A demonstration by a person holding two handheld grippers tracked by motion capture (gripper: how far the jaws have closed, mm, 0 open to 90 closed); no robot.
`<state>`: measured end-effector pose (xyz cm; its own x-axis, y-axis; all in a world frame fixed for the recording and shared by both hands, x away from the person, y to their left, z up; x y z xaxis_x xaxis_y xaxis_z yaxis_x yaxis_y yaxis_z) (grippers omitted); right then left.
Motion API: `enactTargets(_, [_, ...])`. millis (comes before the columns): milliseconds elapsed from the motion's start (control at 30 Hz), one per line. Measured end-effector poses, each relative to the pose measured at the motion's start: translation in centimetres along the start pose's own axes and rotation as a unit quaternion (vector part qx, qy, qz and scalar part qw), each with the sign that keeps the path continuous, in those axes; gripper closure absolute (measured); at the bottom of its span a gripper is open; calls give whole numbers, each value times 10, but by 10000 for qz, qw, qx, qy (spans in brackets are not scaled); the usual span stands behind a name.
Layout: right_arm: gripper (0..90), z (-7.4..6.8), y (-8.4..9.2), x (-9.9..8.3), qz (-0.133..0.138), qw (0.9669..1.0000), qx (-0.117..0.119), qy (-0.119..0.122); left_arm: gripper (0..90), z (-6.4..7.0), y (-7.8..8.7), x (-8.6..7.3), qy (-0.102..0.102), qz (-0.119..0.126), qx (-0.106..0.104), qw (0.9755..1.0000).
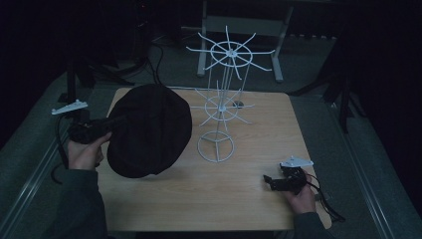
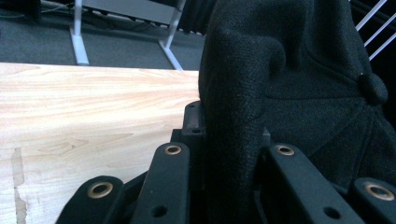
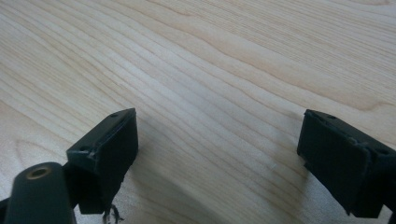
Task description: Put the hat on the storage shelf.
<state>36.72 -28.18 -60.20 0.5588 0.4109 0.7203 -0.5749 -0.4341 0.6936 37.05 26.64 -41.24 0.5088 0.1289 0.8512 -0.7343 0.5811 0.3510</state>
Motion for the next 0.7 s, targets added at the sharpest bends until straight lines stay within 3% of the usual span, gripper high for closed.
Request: enactTargets(700, [123,0,0,0,1,10000,0,2,779,7,0,19,-88,129,-86,9998])
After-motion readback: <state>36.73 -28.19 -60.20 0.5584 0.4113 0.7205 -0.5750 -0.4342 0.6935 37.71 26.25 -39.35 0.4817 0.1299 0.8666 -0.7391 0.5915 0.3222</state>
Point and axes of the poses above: each handheld gripper's, and its own axes: y roughly backward along the jaws, x roughly out of its top, z roughly to its right, the point moved 6 cm from there along -y, roughly forward along the jaws, and after that the axes turned 1 degree about x, right-handed, at the moved point
